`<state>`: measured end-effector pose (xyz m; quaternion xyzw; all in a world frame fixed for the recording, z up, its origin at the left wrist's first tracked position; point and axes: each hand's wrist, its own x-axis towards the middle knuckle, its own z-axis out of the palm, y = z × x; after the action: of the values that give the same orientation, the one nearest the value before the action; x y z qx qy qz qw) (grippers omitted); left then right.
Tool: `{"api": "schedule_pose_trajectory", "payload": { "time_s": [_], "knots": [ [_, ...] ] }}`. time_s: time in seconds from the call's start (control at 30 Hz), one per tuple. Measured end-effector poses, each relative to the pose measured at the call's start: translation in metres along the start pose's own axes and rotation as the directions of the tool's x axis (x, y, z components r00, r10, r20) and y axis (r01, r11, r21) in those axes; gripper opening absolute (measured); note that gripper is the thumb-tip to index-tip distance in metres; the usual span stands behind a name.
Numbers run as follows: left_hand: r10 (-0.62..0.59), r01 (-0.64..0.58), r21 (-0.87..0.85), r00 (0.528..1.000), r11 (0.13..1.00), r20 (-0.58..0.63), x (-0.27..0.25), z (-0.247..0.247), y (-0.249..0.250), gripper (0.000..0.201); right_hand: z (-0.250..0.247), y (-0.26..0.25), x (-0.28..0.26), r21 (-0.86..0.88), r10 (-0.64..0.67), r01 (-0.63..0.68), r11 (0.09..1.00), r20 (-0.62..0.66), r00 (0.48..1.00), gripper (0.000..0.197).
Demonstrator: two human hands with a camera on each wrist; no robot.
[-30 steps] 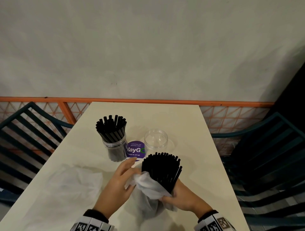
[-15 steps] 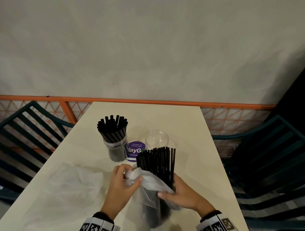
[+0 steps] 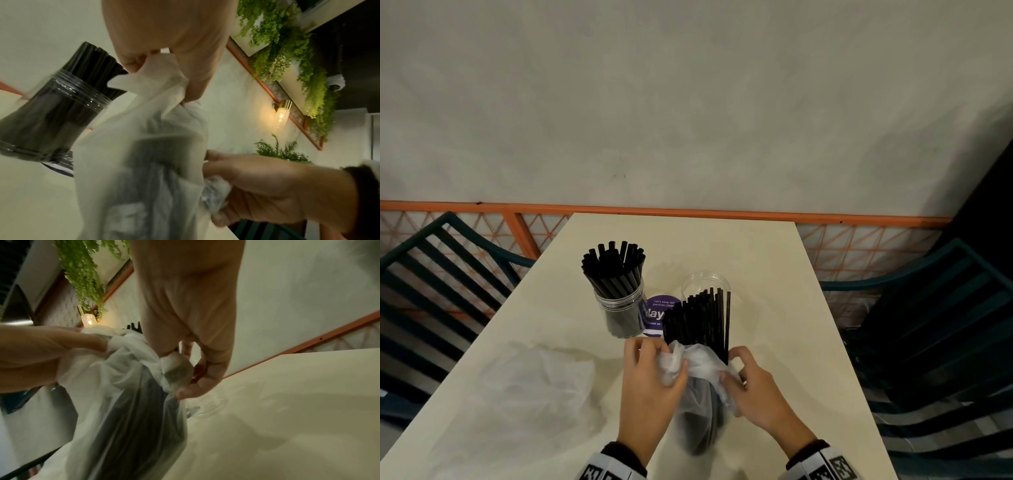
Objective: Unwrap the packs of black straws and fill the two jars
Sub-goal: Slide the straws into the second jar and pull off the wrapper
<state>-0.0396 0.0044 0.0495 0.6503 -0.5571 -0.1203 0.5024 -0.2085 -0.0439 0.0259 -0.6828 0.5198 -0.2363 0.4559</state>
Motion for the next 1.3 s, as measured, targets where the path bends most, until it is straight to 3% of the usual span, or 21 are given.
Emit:
{"api": "schedule_pose_trajectory", "payload": {
  "time_s": [0.17, 0.27, 0.33, 0.47, 0.6, 0.7, 0.73, 0.87, 0.93, 1.0, 1.1, 1.17, 1.2, 1.3],
  "knots": [
    [-0.004, 0.004, -0.033, 1.000, 0.999, 0.009, -0.007, 0.011, 0.008, 0.039, 0.005, -0.006, 0.004, 0.121, 0.076, -0.053, 0.991, -0.195, 0.978, 0.024],
    [0.067, -0.064, -0.051, 0.996, 0.997, 0.054, -0.014, 0.014, 0.015, 0.041, 0.005, -0.010, 0.003, 0.156, 0.072, -0.029, 0.987, -0.276, 0.958, 0.024],
    [0.140, -0.134, -0.064, 0.984, 0.989, 0.114, -0.018, 0.017, 0.018, 0.028, 0.005, -0.007, 0.004, 0.143, 0.062, -0.019, 0.990, -0.303, 0.951, 0.025],
    [0.167, -0.153, -0.098, 0.974, 0.983, 0.152, -0.021, 0.021, 0.017, 0.023, 0.002, -0.003, 0.004, 0.169, 0.053, 0.001, 0.986, -0.315, 0.948, 0.022],
    [0.140, -0.138, -0.020, 0.983, 0.990, 0.121, -0.015, 0.022, 0.007, 0.018, -0.001, -0.005, 0.000, 0.314, 0.055, 0.009, 0.949, -0.196, 0.979, 0.023],
    [0.143, -0.144, 0.003, 0.984, 0.990, 0.105, -0.009, 0.017, 0.005, 0.014, -0.009, -0.008, -0.004, 0.636, 0.042, -0.101, 0.765, 0.108, 0.993, 0.039],
    [0.133, -0.134, -0.002, 0.985, 0.991, 0.110, -0.008, 0.016, 0.006, 0.014, -0.011, -0.008, -0.006, 0.683, 0.033, -0.125, 0.719, 0.147, 0.989, 0.039],
    [-0.060, 0.096, -0.175, 0.978, 0.980, 0.200, -0.012, 0.017, 0.005, 0.038, -0.014, -0.003, 0.000, 0.599, 0.078, -0.039, 0.800, -0.040, 0.996, 0.017],
    [-0.009, 0.074, -0.231, 0.962, 0.970, 0.272, -0.014, 0.017, 0.002, 0.039, -0.015, 0.001, 0.004, 0.577, 0.094, 0.000, 0.817, -0.132, 0.987, 0.014],
    [0.090, -0.006, -0.258, 0.945, 0.966, 0.315, -0.015, 0.016, 0.000, 0.021, -0.017, 0.005, 0.006, 0.537, 0.090, 0.040, 0.843, -0.213, 0.973, 0.012],
    [0.135, -0.066, -0.249, 0.952, 0.966, 0.274, -0.018, 0.019, -0.004, 0.011, -0.016, 0.007, 0.009, 0.413, 0.031, 0.106, 0.904, -0.313, 0.949, 0.021],
    [0.123, -0.072, -0.244, 0.972, 0.967, 0.199, -0.016, 0.021, -0.006, 0.012, -0.013, 0.006, 0.007, 0.375, -0.017, 0.129, 0.918, -0.287, 0.958, 0.019],
    [0.113, -0.069, -0.248, 0.979, 0.966, 0.167, -0.015, 0.021, -0.007, 0.012, -0.012, 0.006, 0.005, 0.394, -0.044, 0.128, 0.910, -0.215, 0.976, 0.018],
    [0.104, -0.052, -0.285, 0.979, 0.957, 0.173, -0.011, 0.016, -0.009, 0.016, -0.005, 0.013, -0.003, 0.366, -0.123, 0.101, 0.925, 0.036, 0.992, 0.063]
  ]
}}
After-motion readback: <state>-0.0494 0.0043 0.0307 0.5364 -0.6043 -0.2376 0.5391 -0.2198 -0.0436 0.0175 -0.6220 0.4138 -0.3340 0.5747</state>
